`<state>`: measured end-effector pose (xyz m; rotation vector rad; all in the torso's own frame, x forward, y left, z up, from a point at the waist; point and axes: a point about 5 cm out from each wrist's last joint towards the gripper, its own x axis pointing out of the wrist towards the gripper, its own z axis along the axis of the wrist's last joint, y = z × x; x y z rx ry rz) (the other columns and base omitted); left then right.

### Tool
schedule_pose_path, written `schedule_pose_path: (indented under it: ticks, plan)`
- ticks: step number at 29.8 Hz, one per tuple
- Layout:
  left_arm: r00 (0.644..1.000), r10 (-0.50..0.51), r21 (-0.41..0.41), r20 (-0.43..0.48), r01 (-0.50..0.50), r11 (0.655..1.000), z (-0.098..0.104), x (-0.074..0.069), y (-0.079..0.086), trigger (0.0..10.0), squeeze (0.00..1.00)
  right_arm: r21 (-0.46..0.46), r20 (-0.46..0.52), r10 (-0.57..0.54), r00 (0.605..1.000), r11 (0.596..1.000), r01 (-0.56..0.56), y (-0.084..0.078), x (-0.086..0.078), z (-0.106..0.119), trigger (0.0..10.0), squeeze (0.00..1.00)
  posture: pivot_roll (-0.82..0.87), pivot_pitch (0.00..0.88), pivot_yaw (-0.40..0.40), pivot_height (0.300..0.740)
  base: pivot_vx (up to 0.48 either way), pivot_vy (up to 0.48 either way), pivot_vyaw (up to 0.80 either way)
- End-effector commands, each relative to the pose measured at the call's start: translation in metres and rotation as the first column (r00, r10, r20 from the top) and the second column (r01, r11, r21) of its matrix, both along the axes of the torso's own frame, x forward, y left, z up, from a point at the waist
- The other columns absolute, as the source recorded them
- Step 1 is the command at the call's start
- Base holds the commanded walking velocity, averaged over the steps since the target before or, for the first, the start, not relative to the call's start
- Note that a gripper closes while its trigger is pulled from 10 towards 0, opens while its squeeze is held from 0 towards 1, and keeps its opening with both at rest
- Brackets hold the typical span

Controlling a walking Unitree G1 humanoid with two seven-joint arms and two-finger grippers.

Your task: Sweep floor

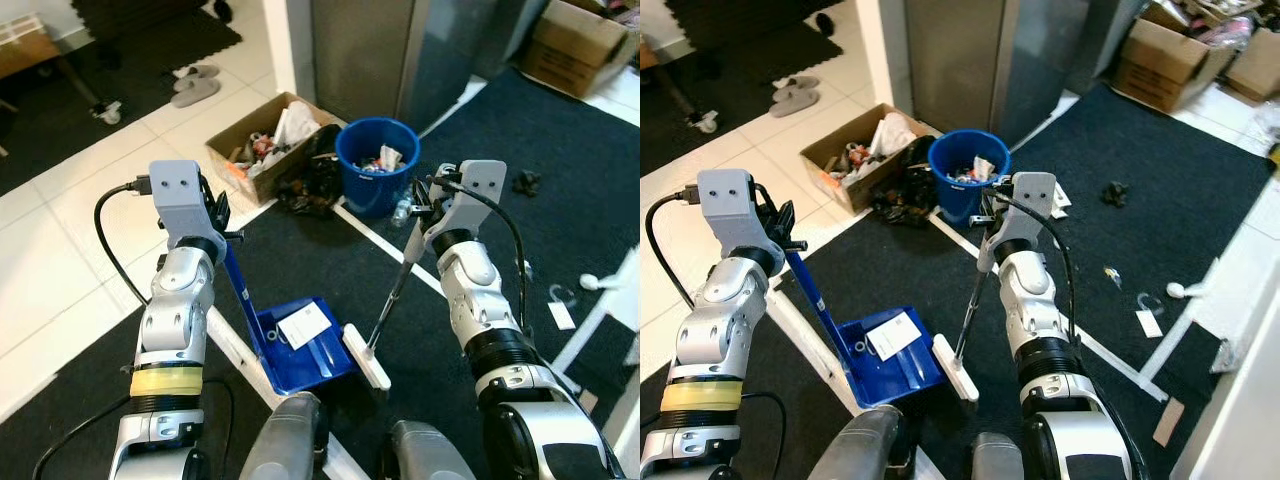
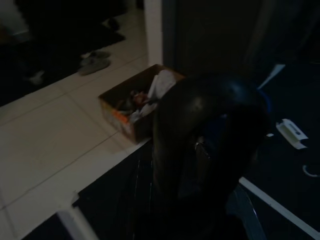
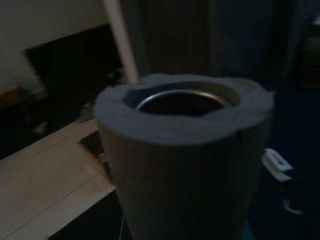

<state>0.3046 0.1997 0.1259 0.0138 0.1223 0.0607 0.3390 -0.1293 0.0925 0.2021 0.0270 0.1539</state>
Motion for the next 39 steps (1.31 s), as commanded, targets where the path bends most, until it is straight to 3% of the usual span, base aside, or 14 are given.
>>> schedule_pose_path:
  ticks: [1,12,16,19,25,31,39]
  plan:
    - [1.0,-0.006,0.025,0.029,0.005,1.0,0.006,0.003,0.002,10.0,0.0,0.004,0.013,0.0,1.0,1.0,0.0,0.001,0.002,0.004,10.0,0.0,0.0,0.0,0.035,0.74,0.0,0.0,0.0]
    - [0.996,0.033,0.022,0.085,-0.035,0.999,0.023,0.009,0.006,10.0,0.0,0.005,0.04,0.008,0.999,1.0,-0.008,0.003,0.005,0.01,10.0,0.0,0.01,0.0,0.034,0.74,0.0,0.0,0.0]
    - [0.989,0.05,0.038,0.138,-0.055,0.998,0.036,0.012,0.008,10.0,0.0,0.006,0.073,0.012,0.997,1.0,-0.013,0.005,0.006,0.018,10.0,0.0,0.0,0.0,0.037,0.74,0.43,0.0,0.0]
    - [0.974,0.043,0.08,0.224,-0.062,0.995,0.061,0.016,0.008,10.0,0.0,0.01,0.125,0.013,0.992,1.0,-0.014,0.005,0.009,0.03,10.0,0.0,0.0,0.0,0.038,0.74,0.472,0.0,0.0]
    - [0.963,0.034,0.092,0.268,-0.061,0.994,0.076,0.017,0.009,10.0,0.0,0.012,0.14,0.007,0.99,1.0,-0.009,0.004,0.01,0.035,10.0,0.0,0.01,0.0,0.038,0.74,0.472,0.0,0.0]
    - [0.921,-0.099,0.182,0.376,0.031,0.983,0.114,0.014,-0.006,10.0,0.0,0.017,0.154,-0.021,0.988,1.0,0.019,-0.002,0.013,0.04,10.0,0.0,0.01,0.001,0.035,0.74,0.472,0.0,0.0]
    - [0.846,-0.171,0.154,0.505,0.106,0.982,0.159,0.007,-0.021,10.0,0.0,0.005,0.141,-0.044,0.989,0.999,0.044,-0.011,0.013,0.038,10.0,0.0,0.01,0.002,0.034,0.74,0.473,0.0,0.0]
